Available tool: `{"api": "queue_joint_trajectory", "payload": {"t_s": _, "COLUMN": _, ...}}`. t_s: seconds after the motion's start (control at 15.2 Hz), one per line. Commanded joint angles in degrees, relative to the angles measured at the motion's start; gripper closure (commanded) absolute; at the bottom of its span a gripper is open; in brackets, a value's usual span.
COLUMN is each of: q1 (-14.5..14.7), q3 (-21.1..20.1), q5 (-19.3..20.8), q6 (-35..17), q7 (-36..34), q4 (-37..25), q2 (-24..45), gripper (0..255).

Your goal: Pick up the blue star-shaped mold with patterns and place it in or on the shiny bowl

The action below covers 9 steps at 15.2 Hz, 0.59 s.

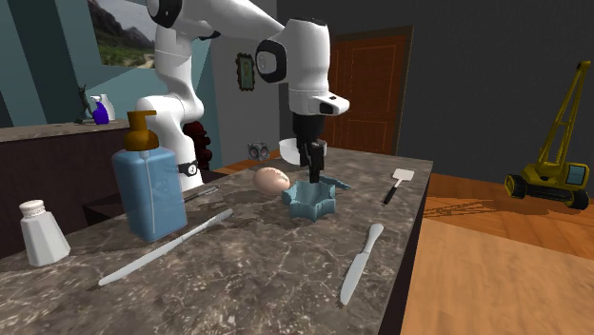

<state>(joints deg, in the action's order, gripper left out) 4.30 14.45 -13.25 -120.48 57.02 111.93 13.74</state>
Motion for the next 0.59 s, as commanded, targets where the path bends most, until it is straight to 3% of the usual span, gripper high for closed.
{"api": "queue_joint_trajectory", "payload": {"t_s": 0.0, "q1": 0.0, "q3": -0.2, "q5": -0.4, "q6": -1.0, "q7": 0.4, "q4": 0.2, "q2": 0.9, "gripper": 0}}
{"api": "queue_joint_trajectory", "payload": {"t_s": 0.53, "q1": 0.0, "q3": -0.5, "q5": -1.1, "q6": -3.5, "q7": 0.8, "q4": 1.5, "q2": 2.1, "gripper": 0}}
